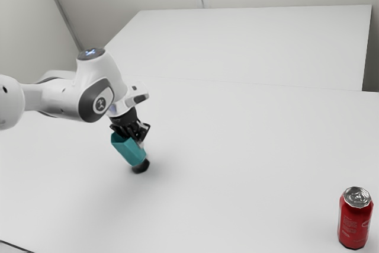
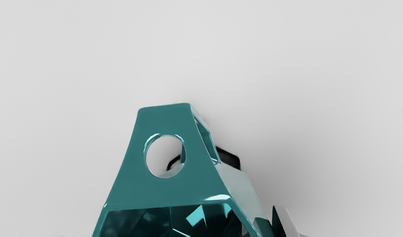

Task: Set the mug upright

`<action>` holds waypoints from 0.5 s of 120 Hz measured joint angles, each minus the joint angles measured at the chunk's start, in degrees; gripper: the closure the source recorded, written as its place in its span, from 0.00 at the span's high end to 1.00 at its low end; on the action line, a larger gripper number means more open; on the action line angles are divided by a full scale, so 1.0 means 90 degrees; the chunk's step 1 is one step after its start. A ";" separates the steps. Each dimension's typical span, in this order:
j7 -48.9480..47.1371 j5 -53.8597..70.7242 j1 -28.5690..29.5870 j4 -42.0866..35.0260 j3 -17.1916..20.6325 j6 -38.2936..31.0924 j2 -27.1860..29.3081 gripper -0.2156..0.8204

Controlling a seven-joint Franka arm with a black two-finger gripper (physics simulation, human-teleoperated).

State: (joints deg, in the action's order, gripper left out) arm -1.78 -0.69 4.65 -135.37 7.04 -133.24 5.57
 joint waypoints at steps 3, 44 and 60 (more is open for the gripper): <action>-0.0029 0.0003 0.0000 0.0000 0.0000 -0.0013 -0.0017 0.04; -0.0330 0.0015 -0.0029 0.0009 0.0003 -0.0180 -0.0328 0.04; -0.0409 0.0016 -0.0022 0.0010 0.0006 -0.0251 -0.0428 0.04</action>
State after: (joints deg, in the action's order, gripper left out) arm -5.46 -0.55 4.45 -135.28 7.09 -135.51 1.71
